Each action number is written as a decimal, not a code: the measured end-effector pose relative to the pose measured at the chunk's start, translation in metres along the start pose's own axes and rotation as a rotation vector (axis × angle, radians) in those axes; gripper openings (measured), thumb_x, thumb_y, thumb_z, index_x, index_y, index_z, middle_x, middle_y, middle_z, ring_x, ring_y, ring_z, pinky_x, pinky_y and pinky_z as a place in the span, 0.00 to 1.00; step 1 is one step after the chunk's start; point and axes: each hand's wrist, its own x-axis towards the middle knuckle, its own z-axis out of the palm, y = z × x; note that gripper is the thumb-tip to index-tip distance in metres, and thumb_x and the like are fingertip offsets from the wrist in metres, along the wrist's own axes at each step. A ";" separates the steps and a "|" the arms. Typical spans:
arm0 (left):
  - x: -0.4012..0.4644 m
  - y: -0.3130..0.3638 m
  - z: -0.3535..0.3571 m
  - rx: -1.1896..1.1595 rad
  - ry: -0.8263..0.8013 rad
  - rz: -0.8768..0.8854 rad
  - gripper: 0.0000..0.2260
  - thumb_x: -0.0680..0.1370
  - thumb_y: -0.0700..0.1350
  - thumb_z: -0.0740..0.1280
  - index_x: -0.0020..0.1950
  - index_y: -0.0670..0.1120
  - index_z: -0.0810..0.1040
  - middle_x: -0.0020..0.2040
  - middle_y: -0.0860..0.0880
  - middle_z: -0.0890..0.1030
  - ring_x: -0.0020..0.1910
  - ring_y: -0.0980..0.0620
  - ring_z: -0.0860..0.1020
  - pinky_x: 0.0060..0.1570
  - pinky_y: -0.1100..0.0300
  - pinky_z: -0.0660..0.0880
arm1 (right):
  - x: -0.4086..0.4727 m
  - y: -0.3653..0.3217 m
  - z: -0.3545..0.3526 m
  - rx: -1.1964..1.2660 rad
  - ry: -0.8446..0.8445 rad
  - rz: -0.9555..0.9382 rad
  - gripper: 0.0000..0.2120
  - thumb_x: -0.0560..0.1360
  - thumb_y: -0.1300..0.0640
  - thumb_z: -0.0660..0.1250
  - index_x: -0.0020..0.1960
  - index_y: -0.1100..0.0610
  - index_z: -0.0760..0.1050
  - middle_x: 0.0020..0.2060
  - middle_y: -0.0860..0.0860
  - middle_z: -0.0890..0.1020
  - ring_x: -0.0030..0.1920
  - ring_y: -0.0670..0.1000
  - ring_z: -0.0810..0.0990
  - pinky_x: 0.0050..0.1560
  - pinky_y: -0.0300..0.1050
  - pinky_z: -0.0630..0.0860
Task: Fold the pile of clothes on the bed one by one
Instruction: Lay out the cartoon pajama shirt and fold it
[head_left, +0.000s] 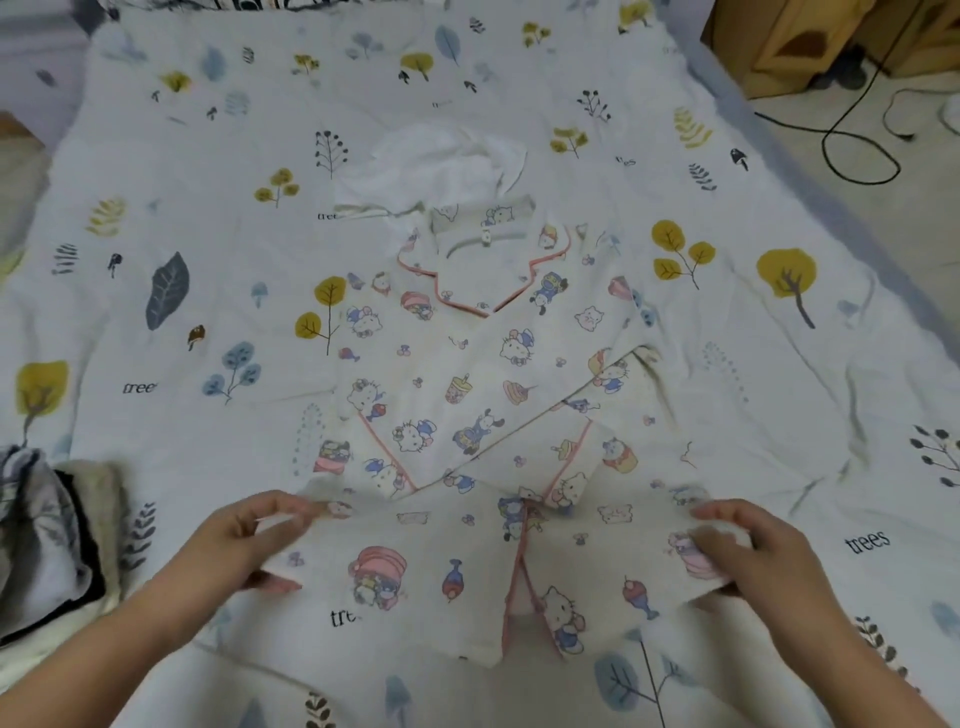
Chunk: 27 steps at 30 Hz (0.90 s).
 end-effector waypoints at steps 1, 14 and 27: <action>0.005 0.008 -0.004 -0.036 -0.027 -0.003 0.08 0.78 0.36 0.61 0.45 0.40 0.79 0.47 0.45 0.80 0.39 0.49 0.76 0.30 0.60 0.78 | 0.005 -0.008 -0.004 0.039 -0.015 0.007 0.10 0.72 0.69 0.67 0.38 0.56 0.79 0.35 0.59 0.82 0.34 0.54 0.79 0.38 0.46 0.76; 0.100 0.115 -0.018 -0.136 -0.134 0.164 0.08 0.62 0.43 0.77 0.36 0.40 0.83 0.38 0.34 0.81 0.33 0.49 0.82 0.36 0.61 0.81 | 0.111 -0.105 -0.021 -0.253 -0.181 -0.258 0.13 0.69 0.73 0.67 0.35 0.57 0.83 0.32 0.55 0.84 0.32 0.51 0.79 0.31 0.36 0.76; 0.260 0.178 -0.008 -0.460 0.272 0.169 0.07 0.80 0.43 0.60 0.55 0.44 0.73 0.40 0.49 0.80 0.37 0.54 0.80 0.40 0.63 0.77 | 0.302 -0.193 0.035 -0.032 0.190 -0.334 0.10 0.68 0.50 0.70 0.42 0.56 0.77 0.43 0.56 0.81 0.43 0.55 0.79 0.47 0.50 0.74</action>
